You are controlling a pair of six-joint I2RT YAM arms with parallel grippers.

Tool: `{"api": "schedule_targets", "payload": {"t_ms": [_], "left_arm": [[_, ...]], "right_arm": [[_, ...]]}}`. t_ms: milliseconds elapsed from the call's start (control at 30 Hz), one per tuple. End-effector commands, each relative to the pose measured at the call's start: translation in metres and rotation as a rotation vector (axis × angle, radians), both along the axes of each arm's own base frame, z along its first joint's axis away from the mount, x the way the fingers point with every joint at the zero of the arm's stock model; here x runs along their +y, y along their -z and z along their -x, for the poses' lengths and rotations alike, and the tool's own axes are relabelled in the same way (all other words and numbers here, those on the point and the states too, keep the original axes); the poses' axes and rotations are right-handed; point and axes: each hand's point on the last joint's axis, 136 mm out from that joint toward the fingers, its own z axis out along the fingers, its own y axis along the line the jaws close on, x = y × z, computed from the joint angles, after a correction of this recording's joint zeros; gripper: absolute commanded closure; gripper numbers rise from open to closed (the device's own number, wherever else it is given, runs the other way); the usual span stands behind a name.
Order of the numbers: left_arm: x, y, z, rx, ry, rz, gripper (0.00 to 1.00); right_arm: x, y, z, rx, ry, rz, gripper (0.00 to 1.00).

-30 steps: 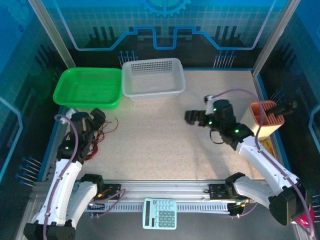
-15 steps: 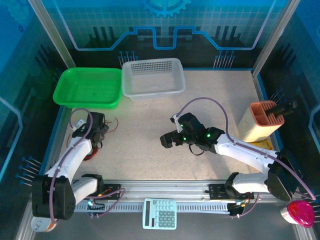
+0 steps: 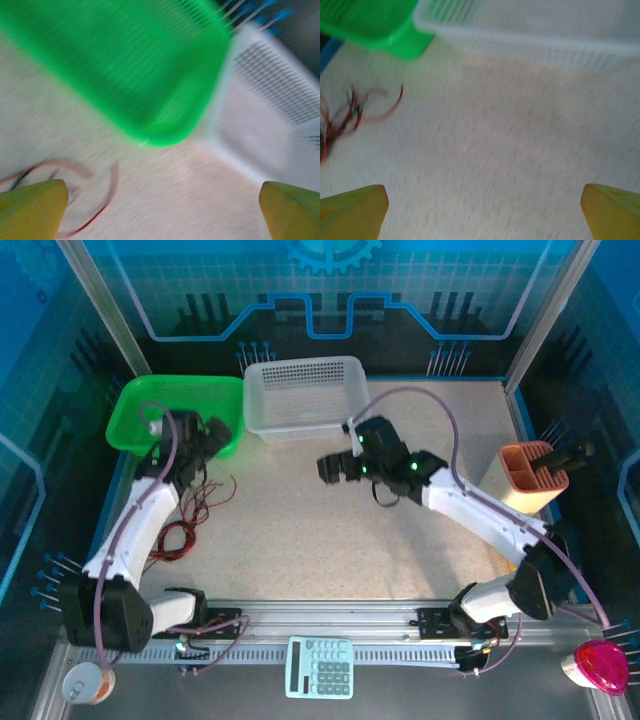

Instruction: Untangle the cables

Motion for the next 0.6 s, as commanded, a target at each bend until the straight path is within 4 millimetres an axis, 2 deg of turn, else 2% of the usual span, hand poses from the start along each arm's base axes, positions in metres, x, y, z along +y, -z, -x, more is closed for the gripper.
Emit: {"api": "schedule_targets", "payload": {"t_ms": [0,133,267,400,567], "left_arm": [[-0.026,0.001,-0.046,0.055,0.171,0.006,0.01],[-0.036,0.023,-0.105,0.142,0.22,0.006,0.01],[-0.036,0.046,-0.149,0.197,0.243,-0.029,0.01],[-0.034,0.06,-0.178,0.217,0.245,-0.058,0.01],[-0.035,0.08,-0.196,0.249,0.256,-0.063,0.01]], "right_arm": [[-0.025,0.0,-0.047,0.02,0.135,0.108,0.0],[-0.053,0.007,-0.095,0.052,0.277,0.151,0.0],[-0.073,0.022,-0.118,0.118,0.344,0.085,0.0],[-0.084,0.029,-0.119,0.135,0.351,0.056,0.0],[-0.096,0.031,-0.105,0.133,0.355,0.051,0.0]]}}
